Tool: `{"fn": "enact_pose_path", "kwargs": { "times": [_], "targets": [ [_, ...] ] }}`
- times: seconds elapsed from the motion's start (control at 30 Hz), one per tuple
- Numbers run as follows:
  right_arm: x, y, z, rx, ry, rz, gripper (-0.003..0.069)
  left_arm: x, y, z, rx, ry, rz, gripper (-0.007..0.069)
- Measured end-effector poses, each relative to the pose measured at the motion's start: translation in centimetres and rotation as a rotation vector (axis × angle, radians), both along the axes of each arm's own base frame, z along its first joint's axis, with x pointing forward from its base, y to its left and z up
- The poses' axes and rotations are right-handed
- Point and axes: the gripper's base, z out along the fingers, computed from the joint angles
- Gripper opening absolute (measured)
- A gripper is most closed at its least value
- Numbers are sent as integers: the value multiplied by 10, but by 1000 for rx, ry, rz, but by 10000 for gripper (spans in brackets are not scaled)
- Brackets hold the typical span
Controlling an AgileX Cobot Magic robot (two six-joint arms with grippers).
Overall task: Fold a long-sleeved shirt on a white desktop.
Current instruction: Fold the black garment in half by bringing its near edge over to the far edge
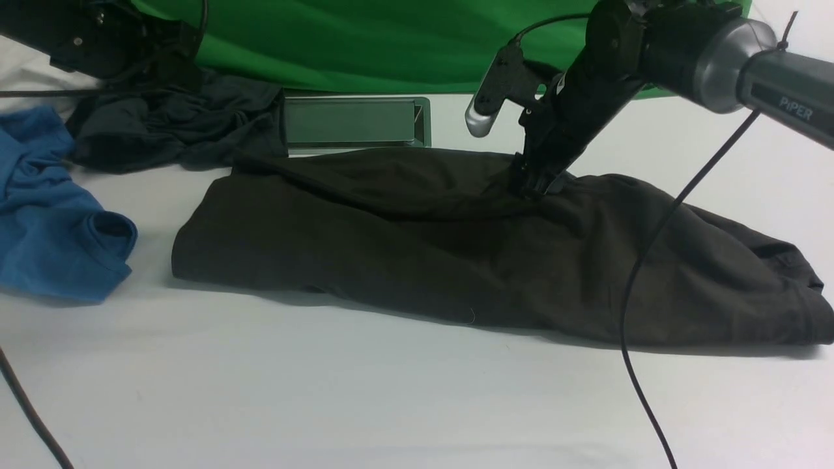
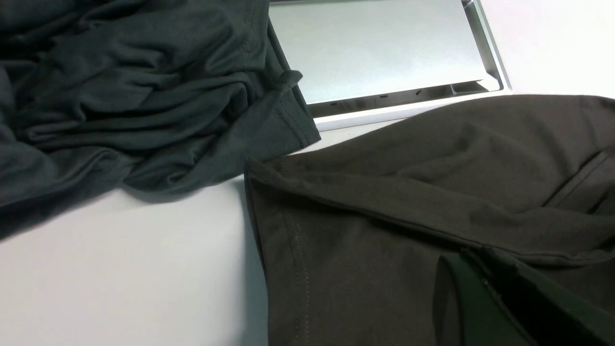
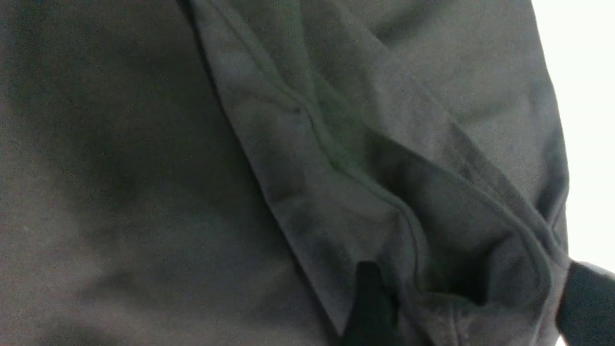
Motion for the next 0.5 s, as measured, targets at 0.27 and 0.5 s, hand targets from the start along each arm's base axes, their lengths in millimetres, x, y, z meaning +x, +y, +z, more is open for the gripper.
{"fn": "enact_pose_path", "kwargs": {
  "times": [0.27, 0.5],
  "targets": [
    [1, -2, -1, -2, 1, -2, 89, 0, 0, 0, 0, 0, 0, 21],
    [6, -11, 1, 18, -8, -52, 75, 0, 0, 0, 0, 0, 0, 21]
  ]
}}
